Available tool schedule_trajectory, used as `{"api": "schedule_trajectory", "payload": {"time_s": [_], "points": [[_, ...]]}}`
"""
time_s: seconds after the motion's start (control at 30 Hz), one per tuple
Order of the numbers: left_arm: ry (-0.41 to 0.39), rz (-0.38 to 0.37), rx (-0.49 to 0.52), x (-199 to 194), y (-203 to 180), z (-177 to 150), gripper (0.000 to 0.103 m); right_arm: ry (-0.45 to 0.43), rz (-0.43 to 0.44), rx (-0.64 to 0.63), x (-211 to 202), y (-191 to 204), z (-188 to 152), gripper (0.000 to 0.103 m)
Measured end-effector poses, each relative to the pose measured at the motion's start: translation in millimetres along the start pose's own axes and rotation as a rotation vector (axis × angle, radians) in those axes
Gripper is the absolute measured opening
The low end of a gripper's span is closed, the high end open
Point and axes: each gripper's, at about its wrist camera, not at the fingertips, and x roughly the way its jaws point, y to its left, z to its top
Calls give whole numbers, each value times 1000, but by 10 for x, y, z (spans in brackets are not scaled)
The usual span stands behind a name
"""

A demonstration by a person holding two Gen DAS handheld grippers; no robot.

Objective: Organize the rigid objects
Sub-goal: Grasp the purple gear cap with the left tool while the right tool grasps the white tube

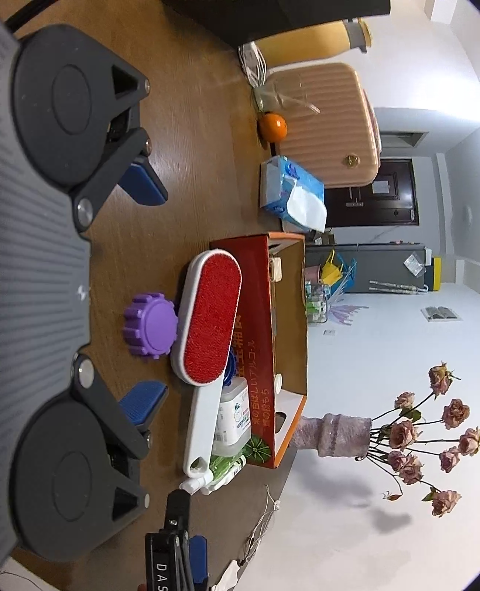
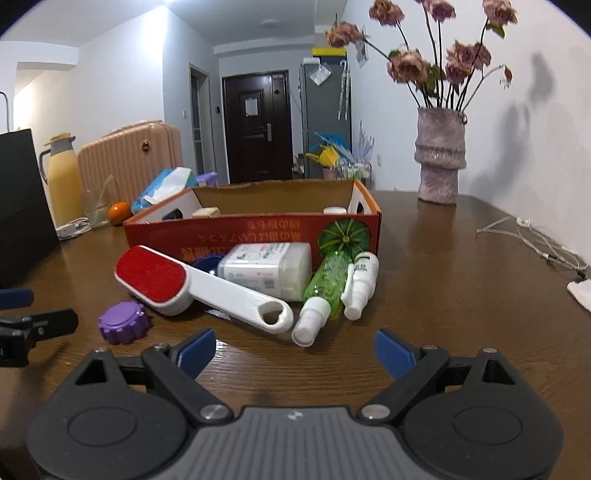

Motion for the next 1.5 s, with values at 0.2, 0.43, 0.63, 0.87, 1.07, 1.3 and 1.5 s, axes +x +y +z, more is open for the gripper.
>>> {"api": "schedule_trajectory", "payload": {"time_s": [0.2, 0.43, 0.63, 0.87, 1.07, 1.3, 1.5], "points": [[58, -62, -19, 263, 17, 44, 103, 29, 63, 13, 128, 21, 58, 90], [125, -159, 12, 560, -24, 85, 100, 71, 74, -9, 338, 54, 35, 77], [172, -179, -10, 682, -5, 85, 55, 97, 26, 19, 492, -116, 121, 61], [166, -168, -54, 690, 62, 94, 55, 51, 21, 48, 443, -305, 247, 56], [119, -125, -16, 596, 5, 103, 55, 44, -27, 87, 683, -628, 463, 43], [79, -90, 14, 470, -75, 149, 55, 116, -7, 104, 1062, -791, 599, 35], [46, -60, 19, 302, -133, 202, 55, 156, -12, 99, 1209, -815, 615, 34]]}}
